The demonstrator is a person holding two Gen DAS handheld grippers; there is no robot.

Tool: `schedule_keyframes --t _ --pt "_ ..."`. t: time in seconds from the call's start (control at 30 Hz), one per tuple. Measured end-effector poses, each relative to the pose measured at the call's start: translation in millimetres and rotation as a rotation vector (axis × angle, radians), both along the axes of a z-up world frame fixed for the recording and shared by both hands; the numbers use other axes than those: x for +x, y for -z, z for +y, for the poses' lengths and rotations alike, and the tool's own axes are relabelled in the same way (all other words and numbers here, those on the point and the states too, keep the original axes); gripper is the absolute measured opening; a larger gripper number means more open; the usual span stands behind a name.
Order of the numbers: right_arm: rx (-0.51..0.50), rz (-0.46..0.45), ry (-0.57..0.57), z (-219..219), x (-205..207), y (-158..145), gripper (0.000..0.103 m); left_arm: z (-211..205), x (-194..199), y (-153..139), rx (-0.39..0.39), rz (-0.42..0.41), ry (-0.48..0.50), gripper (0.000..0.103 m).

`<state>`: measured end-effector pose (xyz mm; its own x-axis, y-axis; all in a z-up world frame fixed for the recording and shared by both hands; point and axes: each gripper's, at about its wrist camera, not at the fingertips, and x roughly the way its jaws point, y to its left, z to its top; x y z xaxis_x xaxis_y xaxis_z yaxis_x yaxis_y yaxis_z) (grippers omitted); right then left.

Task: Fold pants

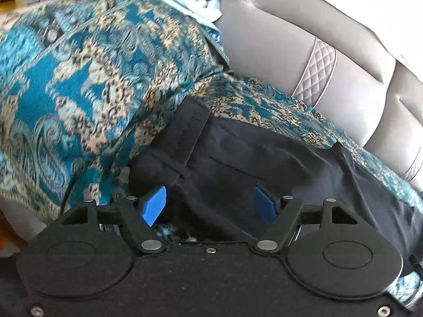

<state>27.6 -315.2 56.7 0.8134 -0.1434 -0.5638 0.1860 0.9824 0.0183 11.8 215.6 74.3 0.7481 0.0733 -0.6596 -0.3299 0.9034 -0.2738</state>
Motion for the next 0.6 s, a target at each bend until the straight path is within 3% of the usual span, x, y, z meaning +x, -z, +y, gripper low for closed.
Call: schedule_keyframes --t 0.13,0.27,0.4,0.43,0.5,0.53,0.6 --pt "0.009 -0.008 -0.039 14 -11 -6 0.081 10 23 -10 0.070 -0.051 -0.032 0.076" --pt "-0.013 -0.028 -0.102 42 -14 -11 0.083 43 76 -6 -0.002 -0.017 -0.071 0.077" --pt "-0.011 -0.052 -0.181 75 -5 -15 0.085 59 126 10 -0.022 0.036 -0.086 0.077" --pt "-0.007 -0.055 -0.195 83 -1 -16 0.085 62 138 16 -0.031 0.061 -0.074 0.074" --pt "0.002 -0.058 -0.223 99 8 -16 0.085 65 156 31 -0.079 0.129 -0.056 0.045" --pt "0.008 -0.059 -0.239 107 14 -16 0.086 65 160 38 -0.075 0.157 -0.068 0.037" --pt "0.016 -0.065 -0.270 122 24 -16 0.086 53 158 35 0.017 0.101 -0.059 0.026"
